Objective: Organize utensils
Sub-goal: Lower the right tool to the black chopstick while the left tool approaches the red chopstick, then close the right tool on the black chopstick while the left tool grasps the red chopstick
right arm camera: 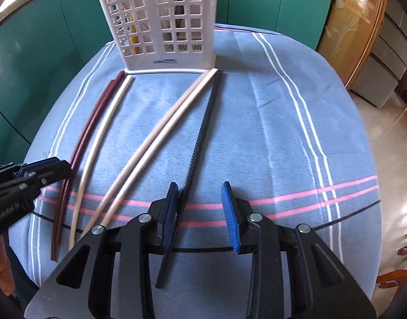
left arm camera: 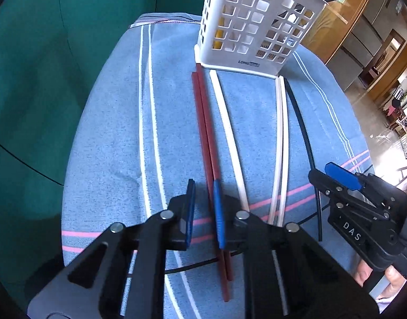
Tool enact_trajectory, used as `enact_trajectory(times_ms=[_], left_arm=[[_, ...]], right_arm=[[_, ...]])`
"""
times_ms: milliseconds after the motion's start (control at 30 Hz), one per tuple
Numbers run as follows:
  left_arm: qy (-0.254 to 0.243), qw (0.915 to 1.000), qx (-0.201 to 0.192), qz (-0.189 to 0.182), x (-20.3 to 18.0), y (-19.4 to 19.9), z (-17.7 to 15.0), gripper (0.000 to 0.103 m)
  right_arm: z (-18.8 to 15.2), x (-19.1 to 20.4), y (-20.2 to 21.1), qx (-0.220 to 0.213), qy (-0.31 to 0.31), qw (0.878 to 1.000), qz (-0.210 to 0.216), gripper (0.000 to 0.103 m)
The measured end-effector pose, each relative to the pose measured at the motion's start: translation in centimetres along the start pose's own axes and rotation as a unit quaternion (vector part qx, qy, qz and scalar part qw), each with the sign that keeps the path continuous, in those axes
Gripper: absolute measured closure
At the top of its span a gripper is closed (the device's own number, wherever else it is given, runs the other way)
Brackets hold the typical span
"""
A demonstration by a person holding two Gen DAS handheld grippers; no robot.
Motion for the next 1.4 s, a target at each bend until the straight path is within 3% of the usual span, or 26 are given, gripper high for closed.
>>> enact_trajectory(times_ms=[300,433,567,667,733,800,833,967,1033,1400], left_arm=[[-0.026,0.9996,0.012,0.007,-1.6,-0.9,-0.5,0.085],[-0.031,0.9990,0.011,0.031,-1.6,-1.0,-0.5,0.092],[-0.010,0.9998,-0.009,0.013,-1.6,0.4,-0.4,0.093],[-0.015,0.9989,-0.045,0.007,-2.4,3.3,0.1,0.097],[-0.019,0.9987,-0.048,0.000,-2.7,4.4,0.1,0.096],[-0.021,0.9989,-0.039,-0.015,-3.0,5.0,-0.1,0.060],[-0.018,0.9988,-0.044,-0.011,-2.9,5.4,-0.1,0.032],[-0.014,0.9991,-0.038,0.015,-1.7,4.9,-0.1,0.054],[-0.003,0.9994,-0.027,0.021,-0.9,3.9,-0.1,0.060],[0.017,0.9992,0.005,0.035,1.4,-0.2,0.8,0.064]], right_arm=[[-0.5,-1.3,-0.1,0.005,-0.012,1.000,-0.001,0.069],[-0.6,-1.5,-0.1,0.004,-0.014,1.000,-0.001,0.069],[-0.6,-1.6,-0.1,0.003,-0.015,1.000,-0.002,0.069],[-0.7,-1.7,-0.1,0.003,-0.016,1.000,0.000,0.069],[-0.7,-1.8,-0.2,0.003,-0.016,1.000,0.001,0.069],[-0.8,-1.8,-0.1,0.003,-0.018,1.000,0.001,0.068],[-0.8,-1.8,-0.2,0.003,-0.019,1.000,0.001,0.068],[-0.8,-1.7,-0.2,0.003,-0.019,1.000,0.000,0.068],[-0.9,-1.7,-0.2,0.004,-0.019,1.000,-0.001,0.068],[-0.1,-1.8,-0.7,0.009,-0.018,1.000,-0.003,0.068]])
Point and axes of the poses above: each gripper's, at about its wrist camera, not at the fingertips, and y roughly against the way its jaws point, x to its left, z to its top, the point moved 6 cm from there along -y, roughly the way its jaws point, and after that the axes turned 14 degrees about -z, right-handed, at the moved point
